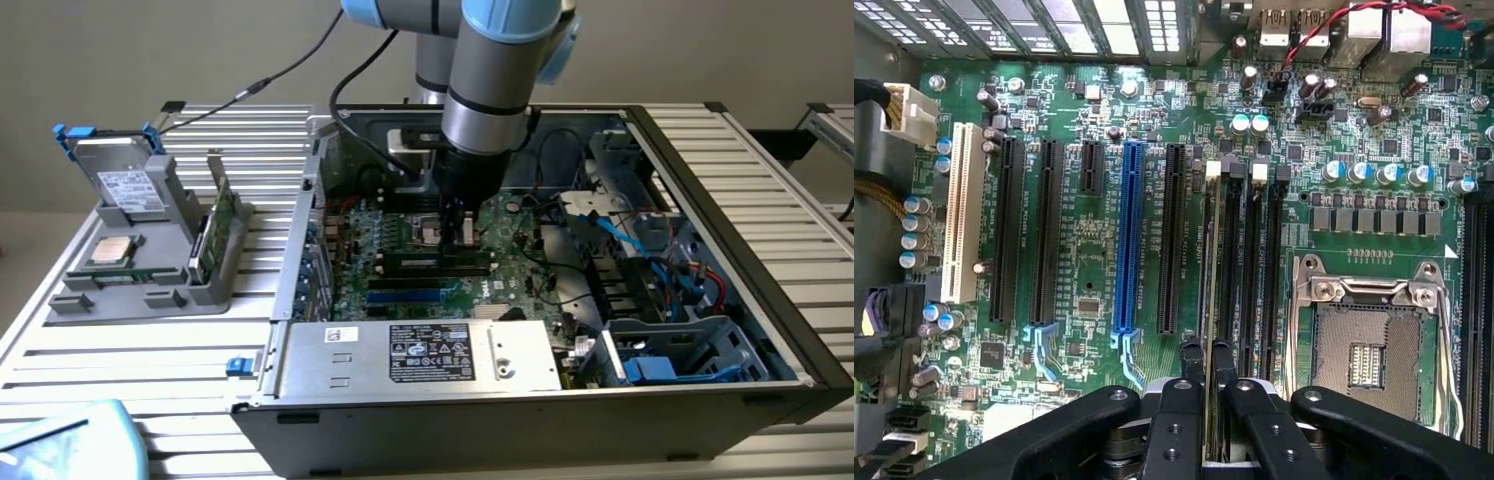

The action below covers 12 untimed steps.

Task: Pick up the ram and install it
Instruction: 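Insert the ram into the slot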

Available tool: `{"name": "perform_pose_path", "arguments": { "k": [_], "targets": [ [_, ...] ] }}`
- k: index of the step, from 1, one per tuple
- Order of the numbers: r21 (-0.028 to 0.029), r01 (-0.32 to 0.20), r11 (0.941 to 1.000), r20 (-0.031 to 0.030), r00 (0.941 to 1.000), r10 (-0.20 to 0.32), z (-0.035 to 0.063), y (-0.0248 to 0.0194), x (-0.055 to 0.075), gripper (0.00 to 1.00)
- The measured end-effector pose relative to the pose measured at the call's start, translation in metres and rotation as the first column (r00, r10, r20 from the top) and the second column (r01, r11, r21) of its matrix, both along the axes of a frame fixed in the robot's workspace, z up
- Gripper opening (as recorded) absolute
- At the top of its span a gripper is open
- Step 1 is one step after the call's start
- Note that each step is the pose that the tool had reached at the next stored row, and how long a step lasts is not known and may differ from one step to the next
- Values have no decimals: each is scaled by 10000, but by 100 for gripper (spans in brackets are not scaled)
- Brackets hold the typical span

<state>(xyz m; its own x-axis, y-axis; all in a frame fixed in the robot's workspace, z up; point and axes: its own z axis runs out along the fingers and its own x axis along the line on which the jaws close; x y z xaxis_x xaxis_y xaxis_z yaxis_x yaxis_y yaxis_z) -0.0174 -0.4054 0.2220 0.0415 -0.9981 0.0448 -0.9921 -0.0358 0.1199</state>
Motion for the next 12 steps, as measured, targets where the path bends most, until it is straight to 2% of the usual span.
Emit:
{"name": "perform_pose_path", "arguments": {
  "k": [12],
  "targets": [
    [0,73,10000,0,10000,-73,-10,0,0,14]
  ]
}}
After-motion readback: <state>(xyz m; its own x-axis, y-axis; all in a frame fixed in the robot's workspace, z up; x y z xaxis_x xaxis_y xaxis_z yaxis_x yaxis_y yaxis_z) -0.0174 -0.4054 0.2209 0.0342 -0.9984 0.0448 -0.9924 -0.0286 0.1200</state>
